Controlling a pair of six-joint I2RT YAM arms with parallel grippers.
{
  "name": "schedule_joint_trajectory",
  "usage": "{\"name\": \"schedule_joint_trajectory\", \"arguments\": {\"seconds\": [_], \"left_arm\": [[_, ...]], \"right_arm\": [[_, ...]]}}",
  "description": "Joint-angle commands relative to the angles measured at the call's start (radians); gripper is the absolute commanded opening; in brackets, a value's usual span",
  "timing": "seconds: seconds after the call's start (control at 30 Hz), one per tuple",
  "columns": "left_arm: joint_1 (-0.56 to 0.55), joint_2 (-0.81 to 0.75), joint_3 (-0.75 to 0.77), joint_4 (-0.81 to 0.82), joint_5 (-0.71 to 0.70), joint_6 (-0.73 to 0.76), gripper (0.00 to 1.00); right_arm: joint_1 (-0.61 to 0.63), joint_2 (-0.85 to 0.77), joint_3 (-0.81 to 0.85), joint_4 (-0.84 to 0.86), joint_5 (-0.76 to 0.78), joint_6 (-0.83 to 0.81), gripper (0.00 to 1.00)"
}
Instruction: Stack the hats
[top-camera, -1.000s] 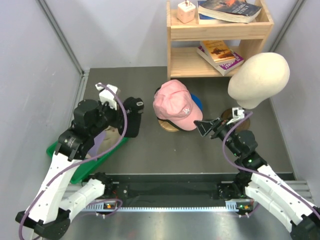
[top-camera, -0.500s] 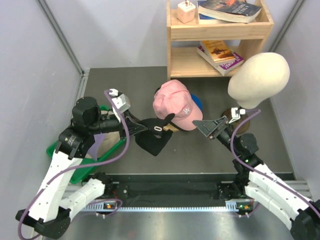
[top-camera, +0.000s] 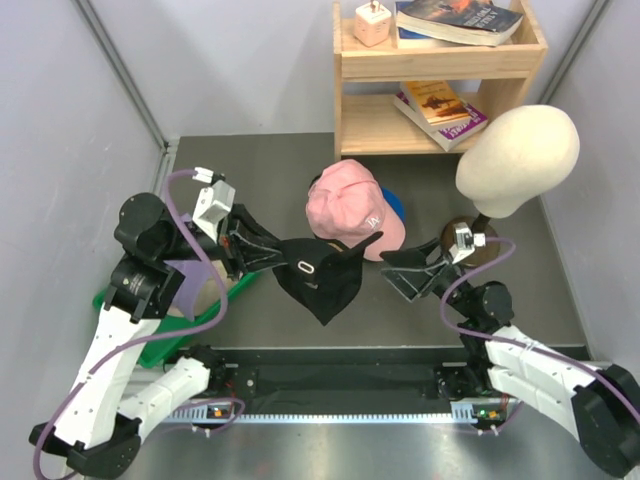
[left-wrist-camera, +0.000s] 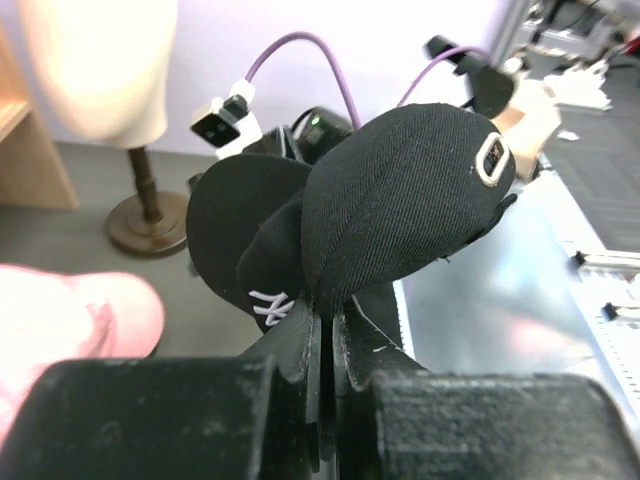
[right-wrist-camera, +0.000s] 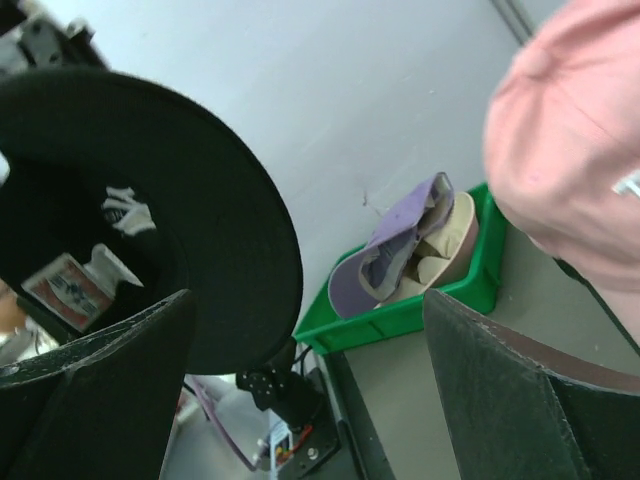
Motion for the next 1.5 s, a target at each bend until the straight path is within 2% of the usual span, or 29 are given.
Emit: {"name": "schedule_joint_trajectory", "arguments": {"seconds": [0.0,0.23,0.47,0.57,0.6,0.67,0.73,0.8,0.83,0.87,0.9,0.93,1.0,1.03,1.07,1.1,1.13,1.17,1.23,1.27,1.33,1.47], "left_arm": [[0.002,0.006,0.010,0.220,0.074,-0.150,0.00],[0.002,0.018,0.012,0.268,0.097,-0.213,0.00],[0.002,0.020,-0.011,0.329,0.113,-0.268,0.00],[0.002,0.020,-0.024,0.353,0.117,-0.279,0.00],[0.002,0.018,-0.025,0.354,0.122,-0.279,0.00],[0.002,0.018,-0.030,0.354,0.120,-0.276,0.00],[0.002,0.015,-0.034,0.351,0.120,-0.262,0.00],[0.002,0.015,-0.028,0.317,0.099,-0.230,0.00],[0.002,0.014,-0.016,0.291,0.088,-0.177,0.00],[0.002,0.015,-0.007,0.198,0.073,-0.138,0.00],[0.002,0.014,0.007,0.138,0.003,-0.086,0.09],[0.002,0.012,0.042,0.056,-0.048,0.025,0.27],[0.002,-0.001,0.070,-0.115,-0.230,0.113,0.65],[0.002,-0.011,0.074,-0.143,-0.500,0.158,0.86],[0.002,-0.035,0.070,-0.167,-0.648,0.164,0.94],[0.002,-0.047,0.059,-0.164,-0.788,0.172,0.98],[0.002,-0.060,0.026,-0.155,-1.084,0.181,0.99],[0.002,-0.073,0.007,-0.148,-1.218,0.178,0.99],[0.002,-0.078,-0.034,-0.131,-1.462,0.155,0.99],[0.002,-0.077,-0.045,-0.129,-1.628,0.141,0.99],[0.002,-0.084,-0.074,-0.116,-1.676,0.112,0.99],[0.002,-0.161,-0.148,0.016,-1.424,0.137,0.99]], "right_arm": [[0.028,0.045,0.090,0.185,-0.115,-0.174,0.93],[0.078,0.096,0.194,0.184,-0.205,-0.301,0.91],[0.158,0.155,0.309,0.092,-0.227,-0.425,0.89],[0.176,0.178,0.329,0.093,-0.237,-0.429,0.76],[0.183,0.179,0.329,0.084,-0.237,-0.429,0.69],[0.186,0.174,0.332,0.060,-0.237,-0.436,0.61],[0.189,0.154,0.328,0.009,-0.227,-0.456,0.35],[0.189,0.114,0.314,-0.023,-0.215,-0.471,0.17],[0.189,0.094,0.308,-0.075,-0.195,-0.493,0.12],[0.189,0.067,0.306,-0.119,-0.175,-0.513,0.07],[0.189,0.006,0.311,-0.199,-0.149,-0.545,0.00],[0.189,-0.028,0.317,-0.358,-0.079,-0.626,0.00],[0.189,-0.129,0.364,-0.538,0.003,-0.709,0.00],[0.189,-0.156,0.384,-0.610,0.084,-0.791,0.00],[0.189,-0.180,0.433,-0.750,0.123,-0.830,0.00],[0.189,-0.211,0.459,-0.802,0.161,-0.861,0.00],[0.189,-0.216,0.489,-0.860,0.233,-0.922,0.00],[0.189,-0.216,0.547,-0.941,0.259,-0.947,0.00],[0.190,-0.184,0.604,-1.009,0.337,-1.005,0.00],[0.189,-0.168,0.650,-1.031,0.365,-1.040,0.00],[0.192,-0.116,0.716,-1.091,0.434,-1.092,0.00],[0.209,-0.043,0.799,-1.141,0.532,-1.174,0.00]]}}
